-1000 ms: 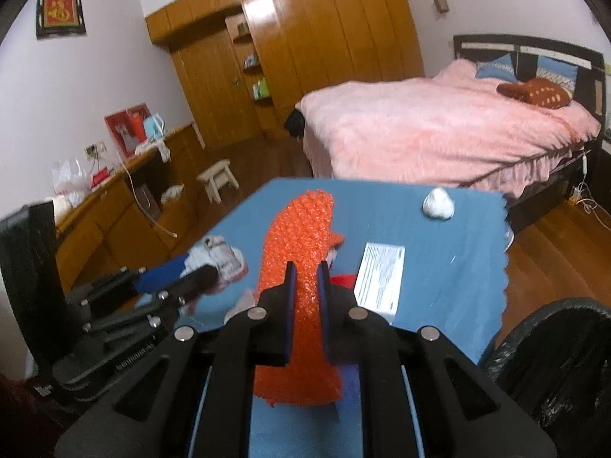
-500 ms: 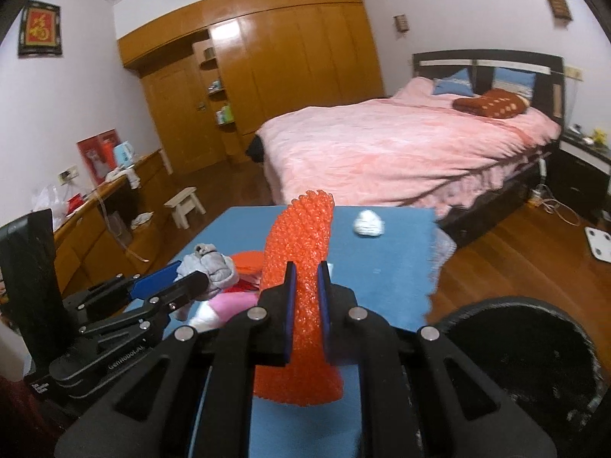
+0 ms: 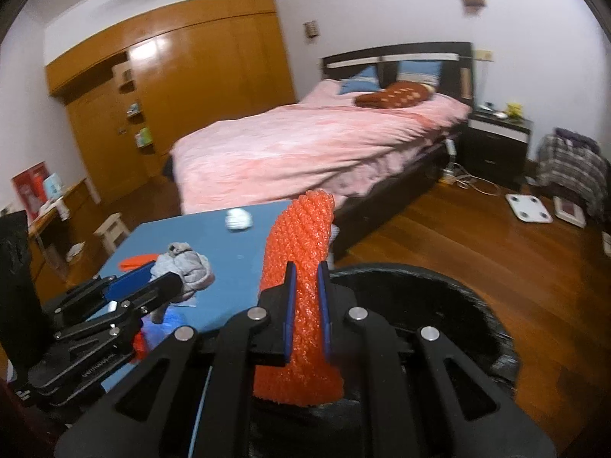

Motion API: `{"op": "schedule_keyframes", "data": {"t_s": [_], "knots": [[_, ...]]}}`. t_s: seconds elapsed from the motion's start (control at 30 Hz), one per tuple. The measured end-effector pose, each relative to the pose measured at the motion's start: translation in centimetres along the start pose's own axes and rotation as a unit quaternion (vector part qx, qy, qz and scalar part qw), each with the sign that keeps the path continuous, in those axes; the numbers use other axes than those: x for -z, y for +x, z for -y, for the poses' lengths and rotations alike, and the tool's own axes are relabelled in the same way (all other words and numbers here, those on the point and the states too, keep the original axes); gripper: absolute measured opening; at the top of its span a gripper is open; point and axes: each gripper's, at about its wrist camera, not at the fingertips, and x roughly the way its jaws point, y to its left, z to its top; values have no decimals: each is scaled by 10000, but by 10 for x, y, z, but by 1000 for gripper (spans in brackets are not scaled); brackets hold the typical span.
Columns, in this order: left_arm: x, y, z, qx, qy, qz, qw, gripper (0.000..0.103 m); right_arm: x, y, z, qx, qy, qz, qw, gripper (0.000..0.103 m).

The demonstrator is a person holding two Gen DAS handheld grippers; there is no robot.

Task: Collect trash
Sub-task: 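Open both tools over the bin to drop the cloth and mesh bag, then grasp the blue plastic bag with the right tool while the left tool grasps the white tissue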

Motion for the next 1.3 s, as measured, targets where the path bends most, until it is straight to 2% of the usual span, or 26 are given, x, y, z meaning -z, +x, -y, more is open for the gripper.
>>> {"op": "schedule_keyframes", "data": {"t_s": [0.27,0.33,0.37,0.47,0.5,0.53,0.57,0.6,0.63,0.7,0.8,0.97,1.13,1.3], "knots": [[5,34,47,516,192,-234,9982,35,30,-13,62,538,438,-143,9975,10],[6,36,52,565,263,-231,9978,42,36,-13,68,618,490,-192,9967,14],[7,36,54,584,296,-231,9976,49,37,-12,70,679,514,-215,9961,14],[8,33,53,540,326,-224,9978,54,42,-11,75,770,586,-242,9950,22],[8,32,50,518,314,-224,9979,57,39,-8,73,783,595,-240,9949,33],[7,29,46,467,285,-212,9983,58,39,-7,73,804,595,-230,9947,42],[7,25,42,399,257,-192,9987,62,40,-7,71,807,584,-212,9948,45],[7,23,38,329,237,-178,9990,65,39,-6,69,807,565,-180,9950,56],[8,20,32,272,219,-170,9992,68,38,-6,67,814,548,-149,9951,72],[8,12,19,93,178,-126,9997,78,36,-7,59,857,495,-11,9951,88],[10,-6,-4,-172,86,-56,9998,83,33,-6,44,734,434,126,9963,93],[16,-34,-51,-705,-122,23,9974,85,26,7,6,351,301,162,9988,95],[30,-67,-102,-1434,-254,112,9893,85,20,22,-42,-48,39,153,9999,95],[49,-89,-145,-1943,-450,65,9799,85,20,42,-97,-538,-189,51,9984,95]]}}
